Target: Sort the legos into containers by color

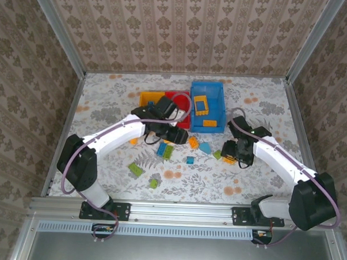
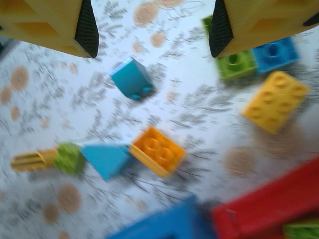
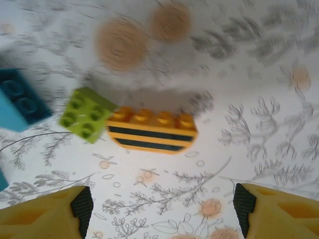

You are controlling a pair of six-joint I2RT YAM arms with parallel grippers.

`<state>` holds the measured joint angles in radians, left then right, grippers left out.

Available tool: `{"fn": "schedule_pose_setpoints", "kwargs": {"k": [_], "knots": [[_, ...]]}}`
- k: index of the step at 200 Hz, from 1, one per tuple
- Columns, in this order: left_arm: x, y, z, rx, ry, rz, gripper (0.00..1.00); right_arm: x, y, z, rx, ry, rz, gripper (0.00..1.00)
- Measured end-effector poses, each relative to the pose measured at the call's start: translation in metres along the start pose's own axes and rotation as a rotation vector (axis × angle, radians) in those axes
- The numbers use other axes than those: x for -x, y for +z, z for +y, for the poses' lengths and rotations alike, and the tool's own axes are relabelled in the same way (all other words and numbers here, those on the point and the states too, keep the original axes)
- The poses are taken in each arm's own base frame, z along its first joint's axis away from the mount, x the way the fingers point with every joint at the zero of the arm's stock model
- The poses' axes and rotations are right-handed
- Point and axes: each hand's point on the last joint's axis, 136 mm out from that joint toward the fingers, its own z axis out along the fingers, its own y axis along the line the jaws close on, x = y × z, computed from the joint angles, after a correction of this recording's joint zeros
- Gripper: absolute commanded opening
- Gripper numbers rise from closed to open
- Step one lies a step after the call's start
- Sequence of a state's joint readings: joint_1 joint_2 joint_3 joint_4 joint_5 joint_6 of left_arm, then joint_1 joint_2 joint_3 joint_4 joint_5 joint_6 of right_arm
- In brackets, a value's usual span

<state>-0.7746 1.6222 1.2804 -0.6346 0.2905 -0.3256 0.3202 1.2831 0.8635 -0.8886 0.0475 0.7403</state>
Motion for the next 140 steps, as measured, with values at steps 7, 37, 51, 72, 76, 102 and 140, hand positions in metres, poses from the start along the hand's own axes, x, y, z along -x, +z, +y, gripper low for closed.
{"fn": "schedule_pose_setpoints", "kwargs": {"k": [7, 37, 51, 72, 76, 102, 140], "knots": [[-0.003, 0.001, -0.007, -0.018, 0.018, 0.008, 0.63, -0.004, 0.006, -0.008, 0.003, 0.091, 0.032, 0.73], [0.000, 0.003, -0.025, -0.075, 0.059, -0.006, 0.65, -0.010, 0.013, -0.015, 0.046, 0.425, 0.070, 0.76], [0.003, 0.003, -0.030, -0.090, 0.082, -0.019, 0.65, 0.001, 0.007, -0.003, 0.116, 0.555, 0.036, 0.74], [0.003, 0.004, -0.041, -0.111, 0.145, -0.031, 0.67, 0.013, 0.005, 0.010, 0.197, 0.719, 0.016, 0.72], [0.003, 0.004, -0.044, -0.116, 0.160, -0.035, 0.68, 0.015, 0.006, 0.011, 0.205, 0.747, 0.018, 0.71], [0.004, -0.002, -0.059, -0.140, 0.239, -0.079, 0.69, 0.019, 0.019, 0.020, 0.232, 0.892, 0.049, 0.69], [0.011, -0.019, -0.066, -0.147, 0.283, -0.148, 0.69, 0.009, 0.039, 0.020, 0.242, 1.057, 0.100, 0.66]]}}
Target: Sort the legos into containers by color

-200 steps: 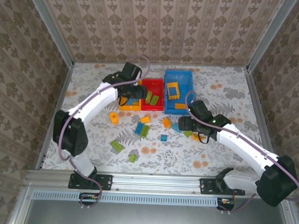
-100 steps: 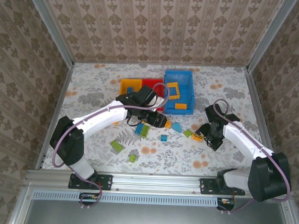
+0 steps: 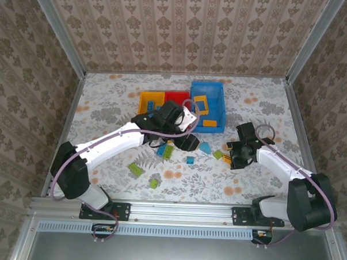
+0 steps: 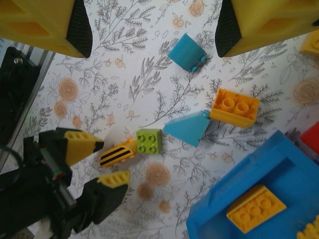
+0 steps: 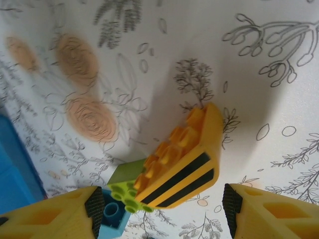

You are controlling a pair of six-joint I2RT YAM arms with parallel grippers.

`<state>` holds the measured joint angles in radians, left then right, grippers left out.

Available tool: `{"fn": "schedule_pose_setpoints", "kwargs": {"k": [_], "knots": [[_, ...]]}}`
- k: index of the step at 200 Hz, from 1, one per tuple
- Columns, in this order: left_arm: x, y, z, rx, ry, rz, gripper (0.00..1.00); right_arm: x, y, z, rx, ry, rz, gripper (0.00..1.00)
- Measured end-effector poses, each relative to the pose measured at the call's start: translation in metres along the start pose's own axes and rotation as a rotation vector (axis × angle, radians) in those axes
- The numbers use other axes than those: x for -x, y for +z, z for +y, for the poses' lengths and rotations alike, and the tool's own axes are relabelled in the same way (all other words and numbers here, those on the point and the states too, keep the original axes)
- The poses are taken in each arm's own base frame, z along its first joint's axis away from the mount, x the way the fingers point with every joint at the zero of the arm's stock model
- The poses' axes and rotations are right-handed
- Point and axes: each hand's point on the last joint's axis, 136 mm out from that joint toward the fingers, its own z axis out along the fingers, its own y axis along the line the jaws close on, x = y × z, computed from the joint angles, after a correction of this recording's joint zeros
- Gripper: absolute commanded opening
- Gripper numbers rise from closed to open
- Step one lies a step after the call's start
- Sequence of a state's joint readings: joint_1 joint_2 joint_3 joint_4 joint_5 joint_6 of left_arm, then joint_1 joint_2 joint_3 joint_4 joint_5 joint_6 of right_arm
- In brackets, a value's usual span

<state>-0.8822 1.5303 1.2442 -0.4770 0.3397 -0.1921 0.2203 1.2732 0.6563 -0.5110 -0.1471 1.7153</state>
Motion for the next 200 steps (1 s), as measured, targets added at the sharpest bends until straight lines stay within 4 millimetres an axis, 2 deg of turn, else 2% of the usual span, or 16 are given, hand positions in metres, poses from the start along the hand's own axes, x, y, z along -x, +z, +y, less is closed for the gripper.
{"fn": "schedule_pose_setpoints", "kwargs": {"k": [19, 44, 69, 92, 117, 134, 155, 169, 182, 200], "knots": [[0.001, 0.000, 0.000, 0.003, 0.007, -0.003, 0.69, 0.000, 0.009, -0.005, -0.003, 0.058, 0.012, 0.60], [0.001, 0.000, 0.002, 0.011, 0.007, -0.005, 0.69, 0.001, 0.020, -0.009, -0.014, 0.100, 0.017, 0.43], [0.001, 0.000, 0.004, 0.022, 0.007, -0.006, 0.69, 0.002, 0.028, -0.004, -0.003, 0.116, 0.019, 0.26], [0.002, -0.001, 0.007, 0.041, 0.006, -0.009, 0.68, 0.002, 0.027, 0.001, 0.017, 0.091, 0.014, 0.12], [0.004, -0.005, 0.013, 0.077, -0.011, -0.025, 0.68, 0.009, 0.014, 0.008, 0.045, 0.016, -0.027, 0.07], [0.011, -0.018, 0.021, 0.116, -0.047, -0.062, 0.68, 0.009, -0.007, 0.032, 0.107, -0.101, -0.059, 0.06], [0.021, -0.044, 0.039, 0.179, -0.117, -0.144, 0.67, -0.007, -0.042, 0.082, 0.232, -0.313, -0.088, 0.06], [0.025, -0.065, 0.056, 0.228, -0.180, -0.204, 0.67, -0.031, -0.065, 0.114, 0.316, -0.483, -0.093, 0.07], [0.026, -0.082, 0.072, 0.272, -0.238, -0.249, 0.67, -0.057, -0.077, 0.136, 0.371, -0.627, -0.085, 0.07], [0.028, -0.098, 0.087, 0.319, -0.299, -0.296, 0.67, -0.089, -0.073, 0.159, 0.398, -0.789, -0.058, 0.07]]}}
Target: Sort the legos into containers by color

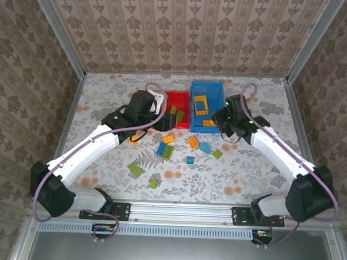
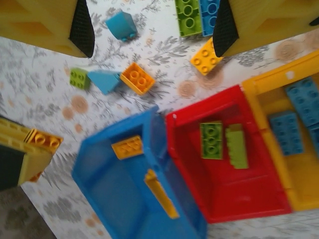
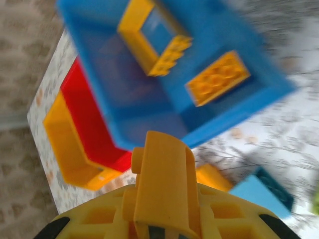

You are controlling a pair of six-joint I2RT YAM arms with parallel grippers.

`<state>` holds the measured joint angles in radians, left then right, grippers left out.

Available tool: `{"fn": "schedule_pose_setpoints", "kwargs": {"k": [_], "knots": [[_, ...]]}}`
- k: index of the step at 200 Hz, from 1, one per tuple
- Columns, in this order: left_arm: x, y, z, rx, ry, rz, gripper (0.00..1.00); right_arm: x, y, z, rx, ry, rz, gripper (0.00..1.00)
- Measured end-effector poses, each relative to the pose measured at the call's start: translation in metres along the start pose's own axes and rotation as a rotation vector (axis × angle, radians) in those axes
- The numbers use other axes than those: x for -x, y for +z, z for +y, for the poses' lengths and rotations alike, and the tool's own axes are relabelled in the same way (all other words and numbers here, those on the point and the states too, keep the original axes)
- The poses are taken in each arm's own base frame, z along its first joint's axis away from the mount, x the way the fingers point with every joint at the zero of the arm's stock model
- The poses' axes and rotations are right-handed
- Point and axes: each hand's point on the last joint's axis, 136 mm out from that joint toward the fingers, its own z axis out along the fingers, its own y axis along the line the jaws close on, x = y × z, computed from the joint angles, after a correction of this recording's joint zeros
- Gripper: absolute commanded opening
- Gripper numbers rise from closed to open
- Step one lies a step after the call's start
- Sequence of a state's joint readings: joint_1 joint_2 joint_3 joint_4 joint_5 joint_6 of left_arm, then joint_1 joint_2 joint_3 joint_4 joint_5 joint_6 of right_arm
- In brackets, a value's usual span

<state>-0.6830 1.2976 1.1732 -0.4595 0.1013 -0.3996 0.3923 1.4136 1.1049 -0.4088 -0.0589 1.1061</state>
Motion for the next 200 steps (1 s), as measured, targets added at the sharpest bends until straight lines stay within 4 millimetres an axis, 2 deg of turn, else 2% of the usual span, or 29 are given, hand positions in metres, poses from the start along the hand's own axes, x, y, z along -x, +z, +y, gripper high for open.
{"fn": "schedule_pose_setpoints", "kwargs": {"k": [11, 29, 51, 78, 92, 112, 133, 147, 200], "knots": [[0.004, -0.003, 0.006, 0.021, -0.027, -0.017, 0.67, -0.007, 0.016, 0.011, 0.006, -0.066, 0.036, 0.08], [0.007, -0.006, 0.012, 0.043, -0.059, -0.033, 0.67, -0.014, 0.044, 0.012, -0.018, -0.128, 0.096, 0.08], [0.005, -0.007, 0.016, 0.057, -0.091, -0.037, 0.68, -0.018, 0.078, 0.005, -0.042, -0.162, 0.163, 0.09], [-0.001, -0.007, 0.019, 0.065, -0.120, -0.032, 0.67, -0.017, 0.102, -0.015, -0.070, -0.150, 0.220, 0.11], [-0.002, -0.007, 0.019, 0.065, -0.132, -0.030, 0.68, -0.014, 0.109, -0.020, -0.073, -0.145, 0.242, 0.13], [-0.005, -0.007, 0.018, 0.062, -0.138, -0.025, 0.68, -0.009, 0.118, -0.018, -0.055, -0.138, 0.265, 0.17], [-0.007, -0.007, 0.017, 0.061, -0.140, -0.021, 0.68, -0.008, 0.124, -0.014, -0.041, -0.145, 0.280, 0.34], [-0.010, -0.006, 0.017, 0.061, -0.139, -0.013, 0.68, -0.008, 0.125, -0.014, -0.041, -0.152, 0.283, 0.41], [-0.036, 0.001, 0.021, 0.078, -0.127, 0.057, 0.69, -0.007, 0.120, -0.016, -0.059, -0.172, 0.277, 0.50]]}}
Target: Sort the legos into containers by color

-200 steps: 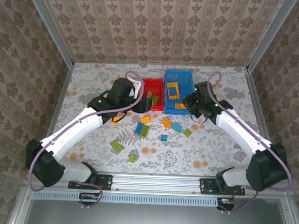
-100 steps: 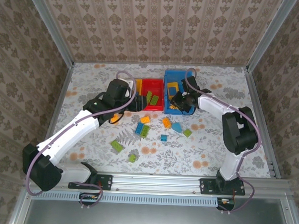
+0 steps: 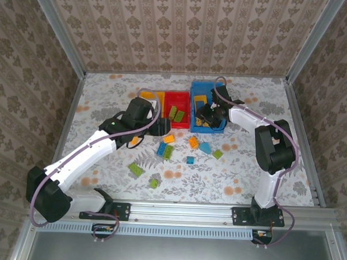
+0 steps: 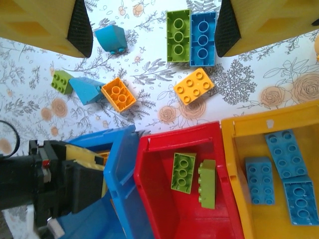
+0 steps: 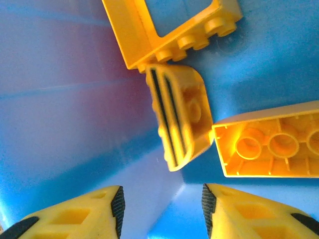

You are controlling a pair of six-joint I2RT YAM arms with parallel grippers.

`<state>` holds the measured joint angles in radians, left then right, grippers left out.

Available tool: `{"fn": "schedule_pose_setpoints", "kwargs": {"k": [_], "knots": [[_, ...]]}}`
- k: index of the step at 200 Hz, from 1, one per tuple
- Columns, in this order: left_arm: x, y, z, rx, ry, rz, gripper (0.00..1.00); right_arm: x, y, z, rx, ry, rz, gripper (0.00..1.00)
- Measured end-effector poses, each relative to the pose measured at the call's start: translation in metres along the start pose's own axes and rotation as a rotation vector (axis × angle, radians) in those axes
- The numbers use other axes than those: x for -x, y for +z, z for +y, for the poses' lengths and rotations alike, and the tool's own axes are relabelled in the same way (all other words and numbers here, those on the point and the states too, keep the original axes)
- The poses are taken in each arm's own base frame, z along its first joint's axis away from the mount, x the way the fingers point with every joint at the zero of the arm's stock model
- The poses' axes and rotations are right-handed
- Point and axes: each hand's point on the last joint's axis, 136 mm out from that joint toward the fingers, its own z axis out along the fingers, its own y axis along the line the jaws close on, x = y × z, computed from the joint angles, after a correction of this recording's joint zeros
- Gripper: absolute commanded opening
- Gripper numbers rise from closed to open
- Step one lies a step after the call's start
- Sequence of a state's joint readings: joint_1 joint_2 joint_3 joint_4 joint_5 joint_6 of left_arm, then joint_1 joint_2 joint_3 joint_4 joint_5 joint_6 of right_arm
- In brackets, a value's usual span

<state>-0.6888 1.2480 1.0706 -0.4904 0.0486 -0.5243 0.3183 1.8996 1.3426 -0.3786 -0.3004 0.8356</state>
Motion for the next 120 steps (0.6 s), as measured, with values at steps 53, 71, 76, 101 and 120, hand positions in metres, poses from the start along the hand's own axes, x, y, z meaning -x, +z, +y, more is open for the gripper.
{"fn": "schedule_pose_setpoints", "kwargs": {"k": [53, 71, 76, 101, 120], "knots": [[-0.017, 0.002, 0.007, 0.026, 0.009, 0.060, 0.70, 0.007, -0.038, 0.014, 0.010, -0.060, -0.074, 0.50], [-0.027, 0.001, 0.014, 0.052, 0.008, 0.090, 0.70, 0.011, -0.067, 0.028, 0.033, -0.129, -0.149, 0.52], [-0.031, 0.001, 0.017, 0.061, 0.006, 0.099, 0.70, 0.011, -0.075, 0.031, 0.039, -0.153, -0.169, 0.54], [-0.053, -0.007, 0.038, 0.129, -0.031, 0.155, 0.70, -0.018, -0.107, 0.056, 0.093, -0.356, -0.229, 0.60], [-0.074, -0.014, 0.064, 0.216, -0.118, 0.201, 0.70, -0.067, -0.111, 0.081, 0.149, -0.589, -0.215, 0.63]]}}
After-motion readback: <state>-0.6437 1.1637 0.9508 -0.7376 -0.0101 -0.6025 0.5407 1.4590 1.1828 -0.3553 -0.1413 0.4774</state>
